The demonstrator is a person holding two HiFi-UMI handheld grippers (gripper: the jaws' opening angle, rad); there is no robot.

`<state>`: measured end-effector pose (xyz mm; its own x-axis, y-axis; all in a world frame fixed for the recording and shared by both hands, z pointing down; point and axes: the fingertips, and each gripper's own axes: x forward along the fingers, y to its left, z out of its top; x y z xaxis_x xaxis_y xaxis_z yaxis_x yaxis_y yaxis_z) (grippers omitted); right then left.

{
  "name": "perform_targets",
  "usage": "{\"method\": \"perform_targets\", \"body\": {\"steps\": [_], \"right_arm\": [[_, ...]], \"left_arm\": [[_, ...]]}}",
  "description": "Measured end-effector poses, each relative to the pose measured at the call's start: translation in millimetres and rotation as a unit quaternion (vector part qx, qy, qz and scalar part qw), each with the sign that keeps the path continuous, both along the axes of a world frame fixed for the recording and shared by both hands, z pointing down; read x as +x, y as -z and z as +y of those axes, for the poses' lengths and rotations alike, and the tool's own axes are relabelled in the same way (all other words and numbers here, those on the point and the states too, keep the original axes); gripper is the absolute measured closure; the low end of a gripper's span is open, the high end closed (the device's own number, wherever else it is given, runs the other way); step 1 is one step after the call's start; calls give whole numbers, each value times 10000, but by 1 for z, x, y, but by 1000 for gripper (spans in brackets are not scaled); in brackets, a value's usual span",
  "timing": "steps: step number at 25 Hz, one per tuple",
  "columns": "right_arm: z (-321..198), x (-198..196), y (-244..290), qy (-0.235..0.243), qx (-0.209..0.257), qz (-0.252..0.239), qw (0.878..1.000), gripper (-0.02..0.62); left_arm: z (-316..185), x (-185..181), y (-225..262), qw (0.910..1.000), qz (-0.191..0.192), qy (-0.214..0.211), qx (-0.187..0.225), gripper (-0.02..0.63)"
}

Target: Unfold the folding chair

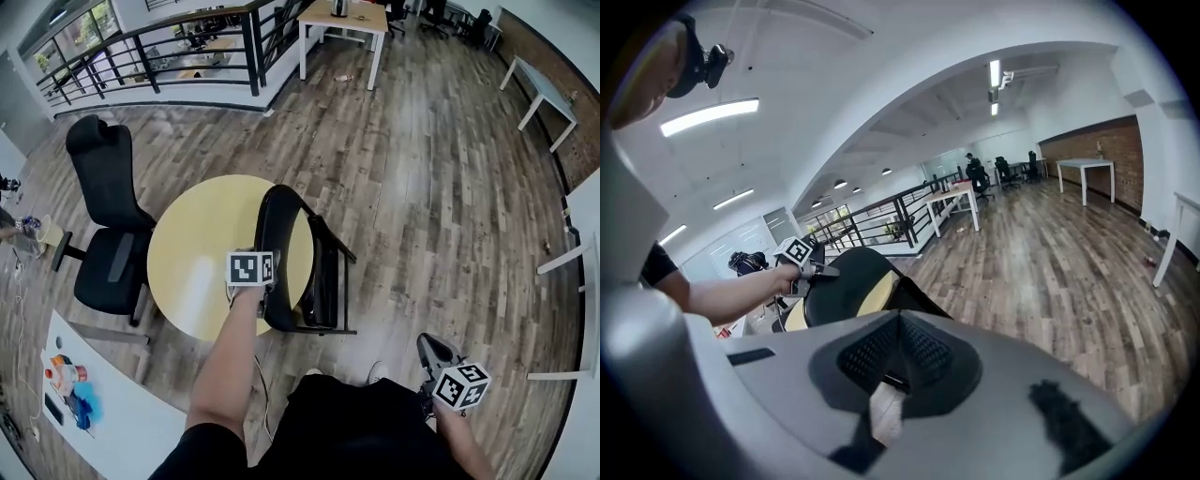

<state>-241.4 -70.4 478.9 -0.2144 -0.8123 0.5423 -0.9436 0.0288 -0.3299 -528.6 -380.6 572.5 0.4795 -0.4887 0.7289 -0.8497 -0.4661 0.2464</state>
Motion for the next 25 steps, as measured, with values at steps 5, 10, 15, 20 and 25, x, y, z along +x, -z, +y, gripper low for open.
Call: {"method": "perform_targets", "body": {"steps": [5, 10, 15, 20, 25], "right_arm": [[-6, 6, 0, -49, 18, 32, 10000, 589], [-7, 17, -4, -106, 0, 44, 9999, 589], [-10, 19, -3, 20, 27, 13, 10000, 589], [-22, 29, -14, 264, 61, -148, 9995, 589], [-45, 51, -21, 685, 200, -303, 9970, 589]], "left_arm": [[-1, -4, -12, 9974, -575, 59, -425, 442], [3, -4, -16, 9955, -815, 168, -452, 451], [5, -5, -15, 9951, -791, 353, -475, 463], [10, -2, -15, 9924, -992, 557, -458, 457], [21, 13, -13, 9906, -1012, 684, -619, 463]]}}
